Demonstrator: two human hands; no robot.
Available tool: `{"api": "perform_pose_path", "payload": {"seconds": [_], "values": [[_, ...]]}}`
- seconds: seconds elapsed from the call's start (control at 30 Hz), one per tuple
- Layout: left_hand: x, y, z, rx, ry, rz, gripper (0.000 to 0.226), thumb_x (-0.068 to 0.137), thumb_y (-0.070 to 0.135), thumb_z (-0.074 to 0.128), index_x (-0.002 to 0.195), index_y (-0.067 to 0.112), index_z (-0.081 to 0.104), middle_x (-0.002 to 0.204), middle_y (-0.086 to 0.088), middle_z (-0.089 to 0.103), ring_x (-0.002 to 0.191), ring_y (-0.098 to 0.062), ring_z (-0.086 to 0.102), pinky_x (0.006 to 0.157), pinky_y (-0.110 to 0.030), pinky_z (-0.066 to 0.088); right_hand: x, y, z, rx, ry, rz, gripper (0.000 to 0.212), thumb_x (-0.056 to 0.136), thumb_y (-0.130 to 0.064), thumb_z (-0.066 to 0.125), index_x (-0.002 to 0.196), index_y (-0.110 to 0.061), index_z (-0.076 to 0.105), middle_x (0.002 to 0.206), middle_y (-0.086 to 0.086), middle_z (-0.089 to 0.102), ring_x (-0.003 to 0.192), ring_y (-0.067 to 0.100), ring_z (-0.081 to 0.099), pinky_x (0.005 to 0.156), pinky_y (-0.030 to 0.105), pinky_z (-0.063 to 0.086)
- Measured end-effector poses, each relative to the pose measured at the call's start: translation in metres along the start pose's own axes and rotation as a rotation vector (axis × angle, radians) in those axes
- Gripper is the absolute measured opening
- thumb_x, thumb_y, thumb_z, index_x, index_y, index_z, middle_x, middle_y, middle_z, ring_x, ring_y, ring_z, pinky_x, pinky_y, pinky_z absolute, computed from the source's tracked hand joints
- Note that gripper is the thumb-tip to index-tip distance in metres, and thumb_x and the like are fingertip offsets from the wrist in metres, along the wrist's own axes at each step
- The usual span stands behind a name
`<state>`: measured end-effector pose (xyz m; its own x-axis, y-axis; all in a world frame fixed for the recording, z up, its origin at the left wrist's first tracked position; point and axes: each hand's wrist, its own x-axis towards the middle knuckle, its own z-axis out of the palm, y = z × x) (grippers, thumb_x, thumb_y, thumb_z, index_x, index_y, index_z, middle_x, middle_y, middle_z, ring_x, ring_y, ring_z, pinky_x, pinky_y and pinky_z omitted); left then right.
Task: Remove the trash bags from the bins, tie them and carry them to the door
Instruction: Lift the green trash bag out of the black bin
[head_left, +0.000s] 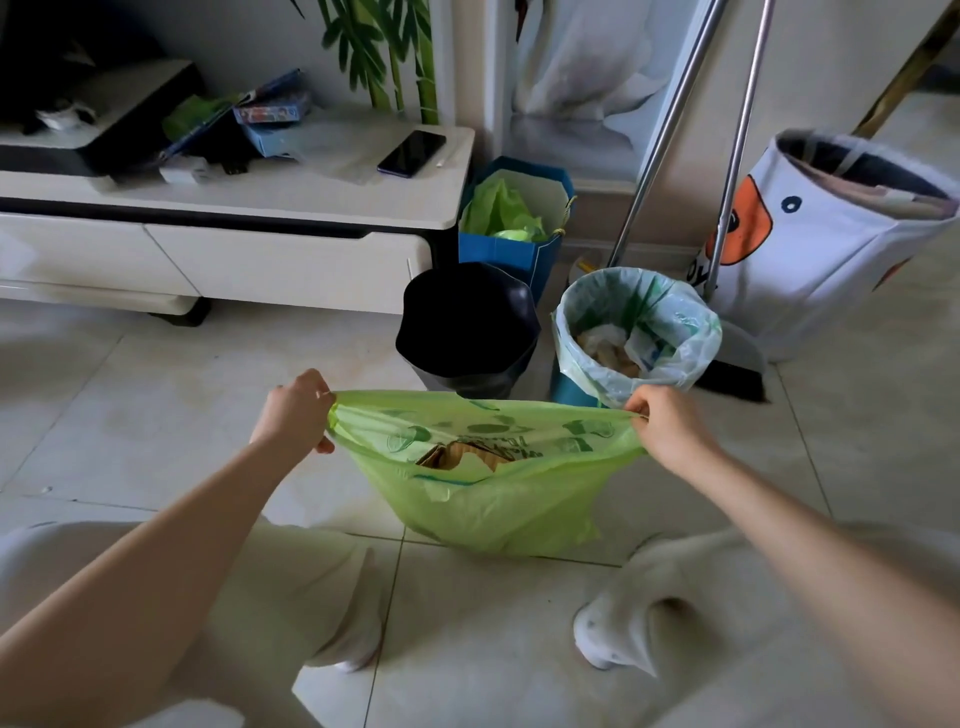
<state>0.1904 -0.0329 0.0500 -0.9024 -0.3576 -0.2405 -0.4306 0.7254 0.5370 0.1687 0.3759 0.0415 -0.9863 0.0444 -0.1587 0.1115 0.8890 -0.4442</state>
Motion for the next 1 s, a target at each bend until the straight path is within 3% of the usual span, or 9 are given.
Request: {"api": "perform_pose_path", "payload": {"seconds": [0.07, 0.2, 0.27, 0.37, 0.53, 0.63, 0.73, 0.83, 1.0], "values": [[0.004, 0.000, -0.008, -0.033, 0.046, 0.014, 0.009, 0.095, 0.013, 0.050, 0.095, 0.006, 0.056, 0.065, -0.019, 0.069, 0.043, -0.025, 0.067, 0.061, -0.039, 0.060, 0.002, -0.001, -0.003, 0.044, 0.038, -0.017, 0.011, 0.083, -0.001, 0.062, 0.089, -0.007, 0.069, 0.091, 0.010, 0.071, 0.083, 0.027, 0.063, 0.074, 0.031, 0.047], [0.015, 0.000, -0.021, -0.123, 0.138, -0.025, 0.009, 0.093, 0.008, 0.054, 0.094, 0.001, 0.060, 0.078, -0.019, 0.068, 0.030, -0.007, 0.058, 0.036, -0.014, 0.047, 0.011, -0.010, -0.003, 0.131, 0.006, -0.030, 0.009, 0.082, -0.007, 0.066, 0.088, -0.013, 0.069, 0.088, 0.005, 0.068, 0.083, 0.023, 0.063, 0.075, 0.029, 0.047], [0.023, -0.002, -0.025, -0.169, 0.175, -0.057, 0.010, 0.093, 0.007, 0.054, 0.096, 0.001, 0.061, 0.079, -0.020, 0.066, 0.028, -0.005, 0.056, 0.033, -0.010, 0.043, 0.017, -0.018, -0.002, 0.161, -0.003, -0.033, 0.008, 0.083, -0.008, 0.066, 0.085, -0.015, 0.069, 0.085, 0.002, 0.066, 0.082, 0.021, 0.063, 0.073, 0.028, 0.046], [0.038, -0.005, -0.030, -0.200, 0.221, -0.104, 0.015, 0.093, 0.007, 0.051, 0.099, 0.001, 0.063, 0.081, -0.022, 0.067, 0.031, -0.011, 0.059, 0.035, -0.014, 0.048, 0.028, -0.031, 0.001, 0.176, 0.005, -0.031, 0.010, 0.084, -0.008, 0.066, 0.091, -0.011, 0.071, 0.084, -0.001, 0.063, 0.080, 0.017, 0.059, 0.074, 0.026, 0.045], [0.055, -0.002, -0.031, -0.228, 0.270, -0.163, 0.020, 0.093, 0.006, 0.047, 0.102, 0.000, 0.063, 0.095, -0.026, 0.065, 0.067, -0.039, 0.067, 0.040, -0.021, 0.053, 0.047, -0.044, 0.007, 0.240, -0.004, -0.018, 0.010, 0.085, -0.011, 0.067, 0.093, -0.012, 0.073, 0.086, 0.000, 0.067, 0.081, 0.019, 0.063, 0.080, 0.031, 0.052], [0.060, -0.001, -0.028, -0.141, 0.214, -0.132, 0.026, 0.088, 0.003, 0.044, 0.103, 0.002, 0.066, 0.085, -0.022, 0.067, 0.075, -0.039, 0.070, 0.072, -0.039, 0.060, 0.056, -0.043, 0.011, 0.257, -0.043, -0.014, 0.011, 0.085, -0.013, 0.067, 0.095, -0.012, 0.073, 0.093, 0.004, 0.073, 0.085, 0.021, 0.067, 0.086, 0.039, 0.056], [0.063, 0.007, -0.024, 0.056, 0.219, -0.022, 0.033, 0.083, 0.001, 0.049, 0.109, 0.005, 0.068, 0.108, -0.025, 0.063, 0.098, -0.042, 0.060, 0.086, -0.042, 0.051, 0.063, -0.040, 0.010, 0.217, -0.065, -0.018, 0.015, 0.086, -0.012, 0.065, 0.100, -0.013, 0.072, 0.098, 0.002, 0.072, 0.086, 0.017, 0.066, 0.089, 0.034, 0.053], [0.065, 0.019, -0.021, 0.268, 0.235, 0.071, 0.034, 0.086, 0.009, 0.055, 0.118, 0.011, 0.065, 0.125, -0.018, 0.052, 0.110, -0.040, 0.053, 0.084, -0.044, 0.047, 0.067, -0.034, 0.002, 0.200, -0.120, -0.016, 0.017, 0.086, -0.014, 0.064, 0.102, -0.017, 0.070, 0.092, -0.004, 0.067, 0.087, 0.012, 0.061, 0.084, 0.025, 0.045], [0.074, 0.055, -0.006, 0.477, 0.231, 0.186, 0.021, 0.080, 0.006, 0.054, 0.097, 0.005, 0.068, 0.110, -0.015, 0.062, 0.106, -0.035, 0.053, 0.071, -0.039, 0.046, 0.078, -0.012, -0.021, 0.202, -0.170, 0.026, 0.009, 0.087, -0.018, 0.063, 0.089, -0.020, 0.071, 0.082, -0.010, 0.064, 0.090, 0.017, 0.063, 0.089, 0.037, 0.053]]}}
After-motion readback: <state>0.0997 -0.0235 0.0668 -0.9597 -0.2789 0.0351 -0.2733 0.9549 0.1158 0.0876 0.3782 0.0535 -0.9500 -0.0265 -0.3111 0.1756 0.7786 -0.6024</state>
